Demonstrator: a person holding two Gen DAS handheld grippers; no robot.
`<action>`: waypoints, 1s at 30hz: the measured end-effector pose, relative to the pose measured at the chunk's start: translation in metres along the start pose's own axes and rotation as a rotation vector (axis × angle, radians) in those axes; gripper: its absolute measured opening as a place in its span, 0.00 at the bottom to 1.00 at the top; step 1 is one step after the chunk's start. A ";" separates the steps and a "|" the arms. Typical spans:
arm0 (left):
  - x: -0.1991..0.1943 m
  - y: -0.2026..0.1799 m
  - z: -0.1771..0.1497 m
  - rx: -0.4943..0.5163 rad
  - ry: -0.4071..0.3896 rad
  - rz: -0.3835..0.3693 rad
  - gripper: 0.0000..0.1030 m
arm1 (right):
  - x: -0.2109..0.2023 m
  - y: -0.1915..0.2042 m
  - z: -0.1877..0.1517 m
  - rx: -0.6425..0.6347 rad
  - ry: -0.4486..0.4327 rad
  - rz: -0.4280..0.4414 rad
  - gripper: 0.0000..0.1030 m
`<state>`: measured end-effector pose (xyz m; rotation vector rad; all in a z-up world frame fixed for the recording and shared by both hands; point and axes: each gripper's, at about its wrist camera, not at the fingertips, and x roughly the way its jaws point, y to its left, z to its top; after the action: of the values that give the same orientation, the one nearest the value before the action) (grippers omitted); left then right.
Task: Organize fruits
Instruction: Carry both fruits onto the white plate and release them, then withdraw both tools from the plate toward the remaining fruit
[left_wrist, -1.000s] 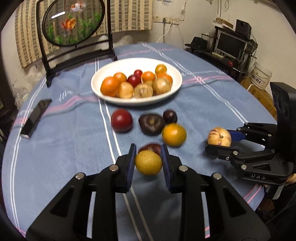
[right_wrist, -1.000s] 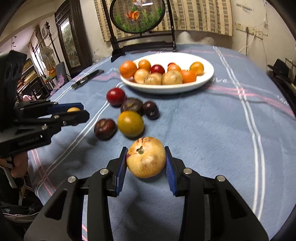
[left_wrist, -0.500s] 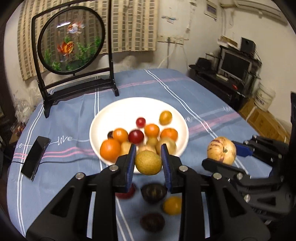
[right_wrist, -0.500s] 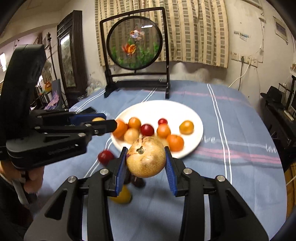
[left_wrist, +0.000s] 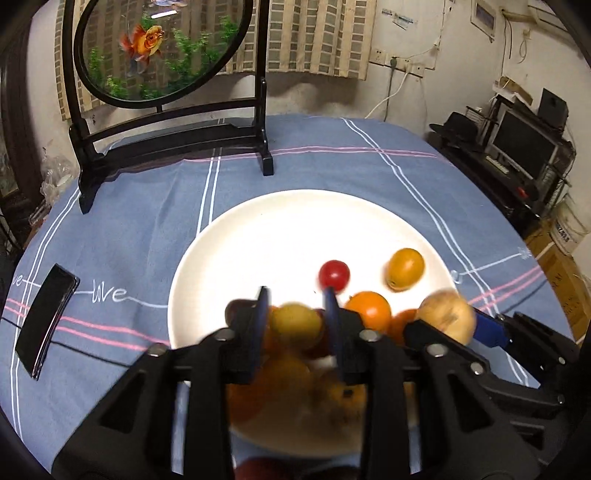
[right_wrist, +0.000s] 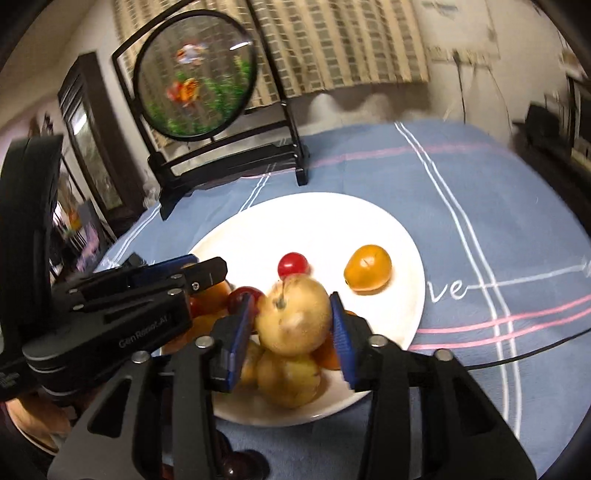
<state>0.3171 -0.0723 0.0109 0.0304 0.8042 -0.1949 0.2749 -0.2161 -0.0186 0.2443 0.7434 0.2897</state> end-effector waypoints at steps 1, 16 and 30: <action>0.001 0.002 0.000 -0.010 -0.009 0.022 0.69 | 0.000 -0.004 0.000 0.021 0.004 0.002 0.50; -0.035 0.011 -0.013 -0.008 -0.070 0.046 0.86 | -0.016 -0.013 -0.009 0.065 -0.005 0.013 0.64; -0.067 0.011 -0.072 0.052 -0.101 0.057 0.91 | -0.040 -0.013 -0.021 0.038 -0.057 -0.014 0.67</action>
<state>0.2228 -0.0431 0.0088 0.0916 0.6963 -0.1621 0.2346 -0.2399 -0.0130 0.2819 0.6949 0.2541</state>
